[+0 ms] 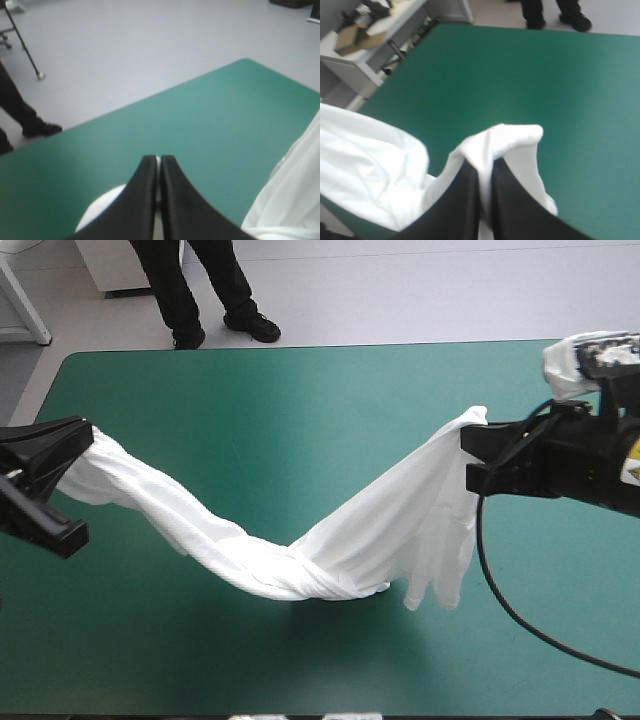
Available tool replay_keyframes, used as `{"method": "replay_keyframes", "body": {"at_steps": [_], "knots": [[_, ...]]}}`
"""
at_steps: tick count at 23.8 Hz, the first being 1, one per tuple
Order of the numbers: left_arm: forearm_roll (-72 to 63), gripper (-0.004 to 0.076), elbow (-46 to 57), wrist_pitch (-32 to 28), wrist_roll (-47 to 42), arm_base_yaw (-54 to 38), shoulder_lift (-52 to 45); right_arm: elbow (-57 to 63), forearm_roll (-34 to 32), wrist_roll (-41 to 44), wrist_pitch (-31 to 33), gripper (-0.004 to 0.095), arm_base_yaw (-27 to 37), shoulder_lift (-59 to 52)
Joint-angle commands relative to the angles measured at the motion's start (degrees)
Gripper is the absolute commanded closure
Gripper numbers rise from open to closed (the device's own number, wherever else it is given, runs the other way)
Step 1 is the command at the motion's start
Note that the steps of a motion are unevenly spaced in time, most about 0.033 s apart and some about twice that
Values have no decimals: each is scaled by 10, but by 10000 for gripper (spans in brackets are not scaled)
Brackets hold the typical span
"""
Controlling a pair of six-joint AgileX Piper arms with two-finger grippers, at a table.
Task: Fold the cloth
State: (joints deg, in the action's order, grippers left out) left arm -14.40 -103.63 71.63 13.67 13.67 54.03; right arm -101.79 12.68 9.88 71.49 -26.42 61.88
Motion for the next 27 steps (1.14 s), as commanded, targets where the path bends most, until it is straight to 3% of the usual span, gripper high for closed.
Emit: {"method": "replay_keyframes", "body": {"at_steps": [1, 6, 9, 14, 19, 27], "knots": [[27, 734, 47, 21, -18, 3, 42, 23, -64, -10, -66, 921, -1, 23], [32, 734, 119, 8, -16, 3, 129, 35, -132, -29, -102, 921, -1, 100], [57, 734, 139, -35, -2, 3, 231, 35, -165, -39, -154, 921, 9, 199], [82, 734, 138, -128, 0, -23, 359, 33, -165, -49, -216, 921, 47, 319], [79, 734, 138, -223, 0, -54, 424, 32, -132, -51, -275, 921, 74, 383], [32, 733, 135, -331, 29, -59, 502, 32, -139, -75, -281, 921, 86, 461]]}}
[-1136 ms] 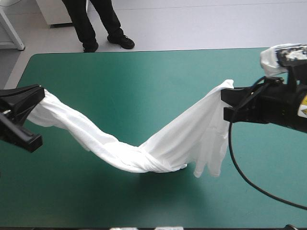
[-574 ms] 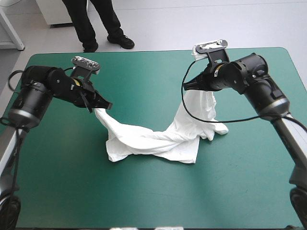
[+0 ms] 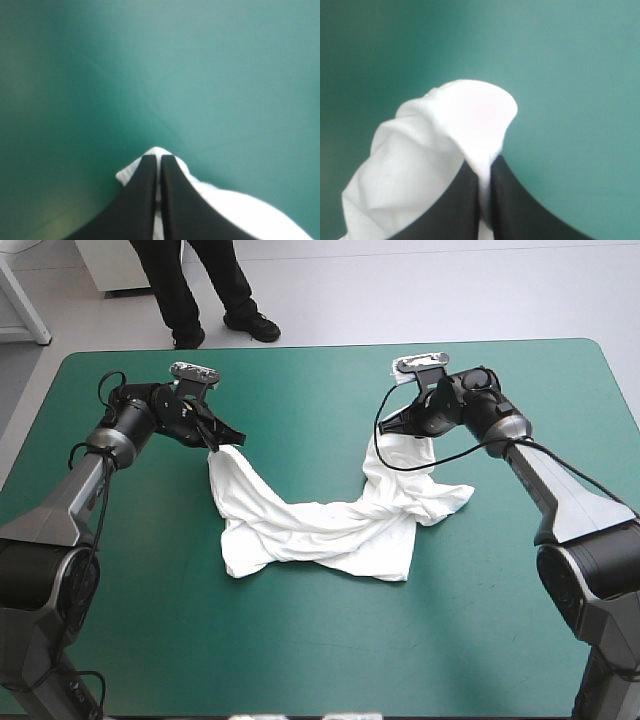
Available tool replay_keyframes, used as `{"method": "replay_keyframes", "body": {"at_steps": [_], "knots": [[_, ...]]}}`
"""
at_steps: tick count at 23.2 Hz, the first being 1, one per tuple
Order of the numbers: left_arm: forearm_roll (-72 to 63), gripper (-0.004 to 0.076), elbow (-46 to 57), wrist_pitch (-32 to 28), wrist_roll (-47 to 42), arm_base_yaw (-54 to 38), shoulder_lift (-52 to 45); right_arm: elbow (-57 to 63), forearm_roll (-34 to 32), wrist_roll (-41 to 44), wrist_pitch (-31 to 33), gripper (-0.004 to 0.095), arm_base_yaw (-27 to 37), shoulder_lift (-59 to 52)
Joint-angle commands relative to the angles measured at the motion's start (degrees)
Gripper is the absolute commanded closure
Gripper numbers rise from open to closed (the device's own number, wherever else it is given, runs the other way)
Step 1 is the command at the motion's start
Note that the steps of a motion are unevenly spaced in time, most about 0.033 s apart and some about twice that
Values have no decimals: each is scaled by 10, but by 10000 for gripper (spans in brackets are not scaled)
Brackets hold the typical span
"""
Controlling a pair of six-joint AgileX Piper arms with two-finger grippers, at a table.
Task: Fold the cloth
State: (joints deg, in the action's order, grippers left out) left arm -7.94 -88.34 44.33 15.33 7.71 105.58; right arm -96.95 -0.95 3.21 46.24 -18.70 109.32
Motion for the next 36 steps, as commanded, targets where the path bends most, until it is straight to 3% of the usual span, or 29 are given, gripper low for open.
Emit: {"method": "replay_keyframes", "body": {"at_steps": [1, 4, 6, 7, 9, 10, 11, 18, 20, 23, 27, 31, 36], "knots": [[-37, 731, -17, -75, 17, 1, -4, -18, -5, -12, -28, 914, 10, -3], [-40, 673, -19, -94, 28, 1, 12, -26, 9, -43, -27, 839, 19, 10], [-44, 517, -19, -98, 57, 1, 24, -34, 43, -70, -27, 626, 28, 16], [-61, 369, -19, -98, 84, 1, 29, -42, 54, -85, -26, 455, 36, 16], [-63, 197, -19, -95, 93, 1, 30, -70, 64, -88, -3, 217, 49, 16], [-63, 175, -22, -86, 93, 1, 28, -79, 70, -88, 8, 176, 54, 14], [-63, 159, -40, -37, 93, 1, 19, -95, 81, -89, 28, 152, 61, 1], [-49, 159, -81, 205, 93, 1, -142, -78, 100, -105, 110, 156, 68, -181], [-16, 159, -81, 247, 92, 1, -195, -54, 100, -105, 157, 156, 50, -234], [24, 159, -81, 243, 85, 1, -261, 3, 92, -126, 184, 156, -4, -308], [74, 159, -80, 242, 71, 1, -276, 64, 51, -126, 230, 156, -76, -369], [88, 159, -79, 229, 67, 1, -250, 117, 31, -96, 253, 156, -130, -403], [89, 159, -79, 203, 75, 0, -176, 157, 49, -89, 253, 156, -147, -418]]}}
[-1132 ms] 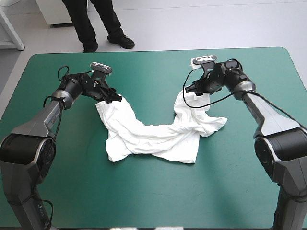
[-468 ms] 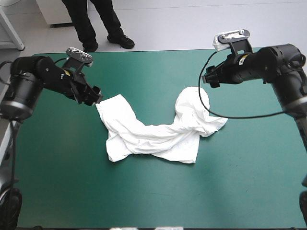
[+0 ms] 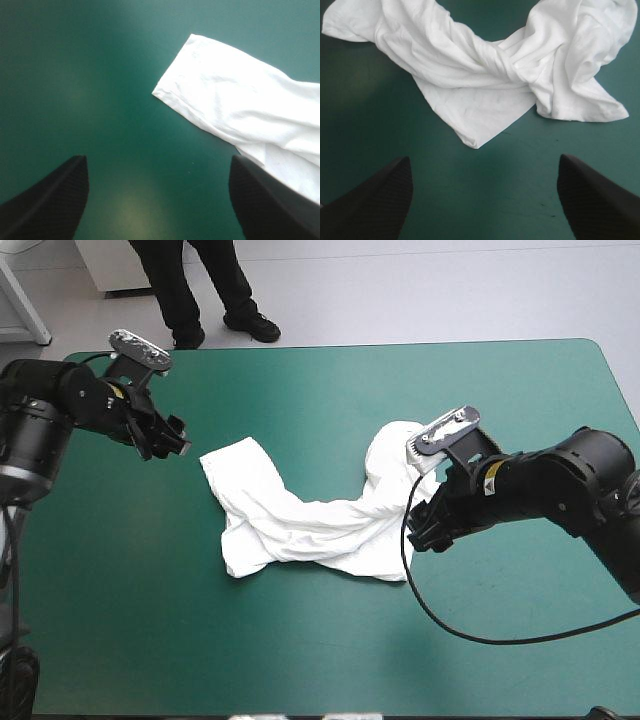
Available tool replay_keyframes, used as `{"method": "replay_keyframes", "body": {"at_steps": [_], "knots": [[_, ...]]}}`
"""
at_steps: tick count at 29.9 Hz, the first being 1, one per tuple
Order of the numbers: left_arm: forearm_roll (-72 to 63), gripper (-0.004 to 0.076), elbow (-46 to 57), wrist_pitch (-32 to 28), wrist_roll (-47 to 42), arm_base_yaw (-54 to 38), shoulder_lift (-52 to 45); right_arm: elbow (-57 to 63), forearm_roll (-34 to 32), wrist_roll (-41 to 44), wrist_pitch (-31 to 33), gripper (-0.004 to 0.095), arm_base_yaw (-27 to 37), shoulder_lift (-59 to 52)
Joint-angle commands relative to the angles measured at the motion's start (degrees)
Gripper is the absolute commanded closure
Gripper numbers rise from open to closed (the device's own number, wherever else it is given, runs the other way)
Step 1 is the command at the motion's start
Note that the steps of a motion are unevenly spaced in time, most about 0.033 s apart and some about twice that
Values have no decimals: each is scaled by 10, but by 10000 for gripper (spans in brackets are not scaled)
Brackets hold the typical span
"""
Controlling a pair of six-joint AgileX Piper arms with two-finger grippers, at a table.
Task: Fold the cloth
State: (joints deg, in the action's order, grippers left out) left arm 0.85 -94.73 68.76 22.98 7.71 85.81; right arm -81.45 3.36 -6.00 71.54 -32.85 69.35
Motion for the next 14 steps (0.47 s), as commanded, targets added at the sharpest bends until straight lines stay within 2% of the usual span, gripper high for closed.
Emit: {"method": "replay_keyframes", "body": {"at_steps": [1, 14], "knots": [[3, 159, -15, -46, -1, 0, 36, 6, 5, 3, 0, 156, -7, -19], [-39, 159, -47, -110, 18, -43, 233, 20, 19, -1, 0, 166, -7, -19]]}}
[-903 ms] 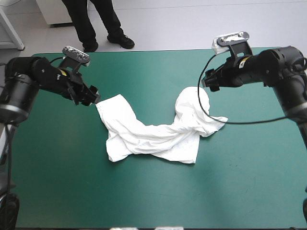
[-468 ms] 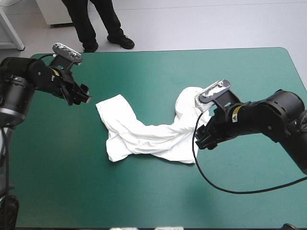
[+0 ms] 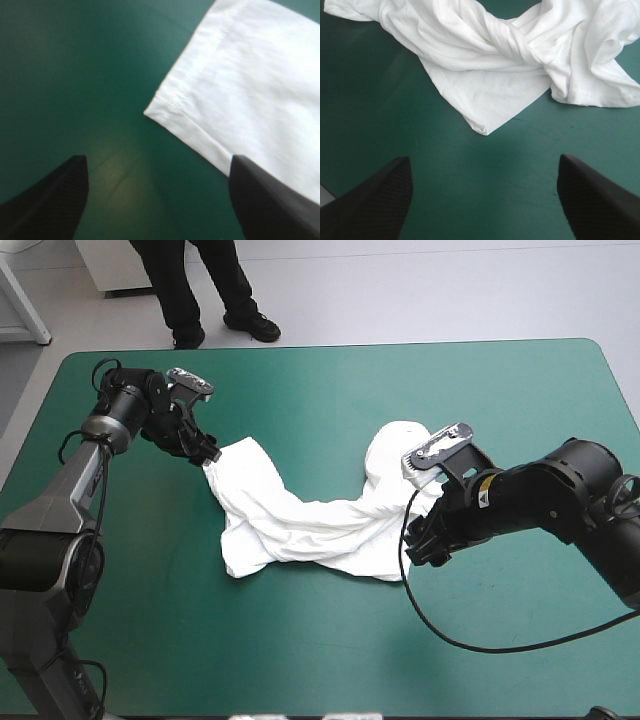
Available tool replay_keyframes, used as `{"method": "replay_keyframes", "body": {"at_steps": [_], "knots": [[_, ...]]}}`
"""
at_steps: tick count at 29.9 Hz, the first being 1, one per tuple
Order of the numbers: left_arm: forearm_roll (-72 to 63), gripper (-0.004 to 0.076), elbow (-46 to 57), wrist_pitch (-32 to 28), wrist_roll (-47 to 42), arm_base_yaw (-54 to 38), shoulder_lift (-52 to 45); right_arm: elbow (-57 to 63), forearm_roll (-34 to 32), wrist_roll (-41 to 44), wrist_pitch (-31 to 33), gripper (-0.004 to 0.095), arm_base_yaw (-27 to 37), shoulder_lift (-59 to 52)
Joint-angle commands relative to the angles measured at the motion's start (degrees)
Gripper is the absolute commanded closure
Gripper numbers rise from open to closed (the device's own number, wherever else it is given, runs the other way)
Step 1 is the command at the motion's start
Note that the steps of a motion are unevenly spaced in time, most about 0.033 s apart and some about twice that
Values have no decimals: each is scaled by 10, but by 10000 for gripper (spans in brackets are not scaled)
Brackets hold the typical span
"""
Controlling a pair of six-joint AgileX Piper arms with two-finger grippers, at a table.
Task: Fold the cloth
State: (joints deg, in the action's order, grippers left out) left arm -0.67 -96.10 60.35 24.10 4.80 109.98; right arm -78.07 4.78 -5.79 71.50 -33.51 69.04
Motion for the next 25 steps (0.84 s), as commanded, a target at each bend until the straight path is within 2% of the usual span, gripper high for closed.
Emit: {"method": "replay_keyframes", "body": {"at_steps": [1, 9, 15, 19, 25], "knots": [[-31, 159, -39, -28, 12, -18, -1, -14, 4, -3, 1, 166, 0, -15], [-73, 161, -115, -14, 29, -27, 71, -14, 22, -6, 1, 166, 0, 10], [-82, 167, -128, 31, 33, -27, 102, -14, 34, -55, 1, 194, 0, 26], [-85, 234, -128, 45, 37, -25, 111, -3, 29, -75, 1, 210, 0, 27], [-106, 405, -128, 54, 39, -8, 131, 51, 19, -105, 1, 236, 0, 27]]}}
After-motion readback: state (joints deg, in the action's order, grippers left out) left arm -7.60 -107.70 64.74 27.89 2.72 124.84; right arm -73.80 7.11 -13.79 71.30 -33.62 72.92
